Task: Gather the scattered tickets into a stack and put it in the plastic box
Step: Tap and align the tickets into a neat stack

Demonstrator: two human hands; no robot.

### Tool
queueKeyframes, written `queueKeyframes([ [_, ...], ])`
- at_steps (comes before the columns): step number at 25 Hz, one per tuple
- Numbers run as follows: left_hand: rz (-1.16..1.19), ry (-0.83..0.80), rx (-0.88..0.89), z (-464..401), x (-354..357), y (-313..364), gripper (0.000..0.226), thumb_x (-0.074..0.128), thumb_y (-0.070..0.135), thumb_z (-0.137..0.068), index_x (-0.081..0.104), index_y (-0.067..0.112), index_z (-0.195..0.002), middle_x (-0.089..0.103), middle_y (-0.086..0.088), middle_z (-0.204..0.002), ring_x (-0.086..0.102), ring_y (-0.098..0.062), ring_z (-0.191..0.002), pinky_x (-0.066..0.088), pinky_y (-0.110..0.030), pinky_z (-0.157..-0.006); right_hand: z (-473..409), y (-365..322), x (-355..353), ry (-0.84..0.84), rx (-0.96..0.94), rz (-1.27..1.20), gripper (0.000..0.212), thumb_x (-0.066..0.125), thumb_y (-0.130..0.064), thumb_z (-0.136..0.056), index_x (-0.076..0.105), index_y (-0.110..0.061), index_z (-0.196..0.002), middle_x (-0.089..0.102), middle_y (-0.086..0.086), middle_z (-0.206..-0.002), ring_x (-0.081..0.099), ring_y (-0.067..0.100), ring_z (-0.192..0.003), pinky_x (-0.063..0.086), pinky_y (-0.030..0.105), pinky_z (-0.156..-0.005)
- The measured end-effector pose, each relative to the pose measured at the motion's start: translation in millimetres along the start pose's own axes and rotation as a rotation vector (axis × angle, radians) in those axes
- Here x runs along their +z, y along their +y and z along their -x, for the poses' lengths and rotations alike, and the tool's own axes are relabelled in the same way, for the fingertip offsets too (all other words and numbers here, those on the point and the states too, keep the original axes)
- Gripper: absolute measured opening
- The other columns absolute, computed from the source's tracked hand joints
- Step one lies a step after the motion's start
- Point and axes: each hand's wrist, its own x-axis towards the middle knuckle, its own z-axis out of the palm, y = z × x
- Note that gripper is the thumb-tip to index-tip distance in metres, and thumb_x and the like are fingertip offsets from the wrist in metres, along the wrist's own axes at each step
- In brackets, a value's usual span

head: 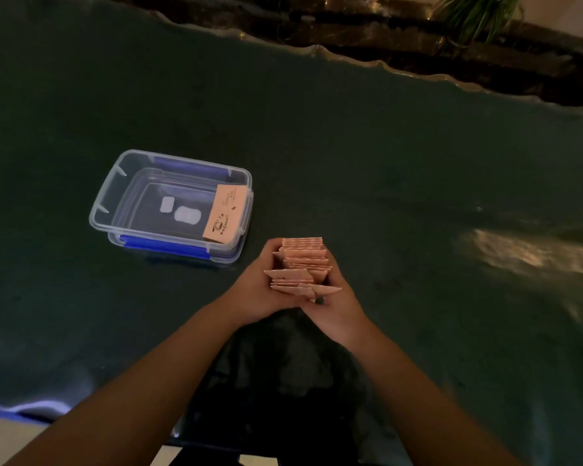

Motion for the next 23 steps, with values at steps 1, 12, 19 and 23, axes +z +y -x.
queueKeyframes([
  [1,-0.01,-0.005,0.003,0.0,0.1,-2.9,0.096,0.097,0.02,-0.07,0.038,0.031,-0.146,0.065,0.016,-0.128,0.062,0.008,-0.116,0.046,-0.003,-0.09,1.1,-1.5,-0.4,0.003,0.033,0.018,0.082,0.059,0.022,-0.093,0.033,-0.013,-0.163,0.062,0.013,-0.144,0.072,0.009,-0.119,0.057,0.024,-0.098],
  [12,-0.046,-0.074,-0.012,-13.0,9.6,-29.9,0.127,0.096,0.025,-0.068,0.006,0.03,-0.157,0.051,0.015,-0.139,0.053,0.012,-0.124,0.041,-0.012,-0.105,-1.8,-6.1,5.1,-0.096,0.115,0.064,0.119,0.073,0.015,-0.076,0.016,-0.034,-0.168,0.061,-0.004,-0.147,0.064,-0.002,-0.127,0.052,0.016,-0.102],
  [19,-0.031,-0.015,0.033,-14.9,7.3,-40.2,0.135,0.099,0.036,-0.061,0.003,0.043,-0.157,0.05,0.022,-0.141,0.052,0.012,-0.128,0.04,-0.005,-0.099,10.3,-14.4,-3.0,-0.081,-0.05,0.159,0.125,0.08,-0.015,-0.076,0.001,-0.058,-0.162,0.028,-0.01,-0.17,0.035,-0.005,-0.152,0.038,0.013,-0.115],
  [23,-0.058,0.03,0.062,-15.1,11.6,-42.0,0.115,0.096,0.03,-0.065,0.02,0.04,-0.152,0.055,0.019,-0.136,0.057,0.004,-0.126,0.049,-0.024,-0.104,13.8,-14.7,5.4,-0.072,-0.187,0.346,0.112,0.07,-0.013,-0.083,0.001,-0.049,-0.164,0.006,0.0,-0.18,0.003,-0.006,-0.161,0.017,0.002,-0.116],
])
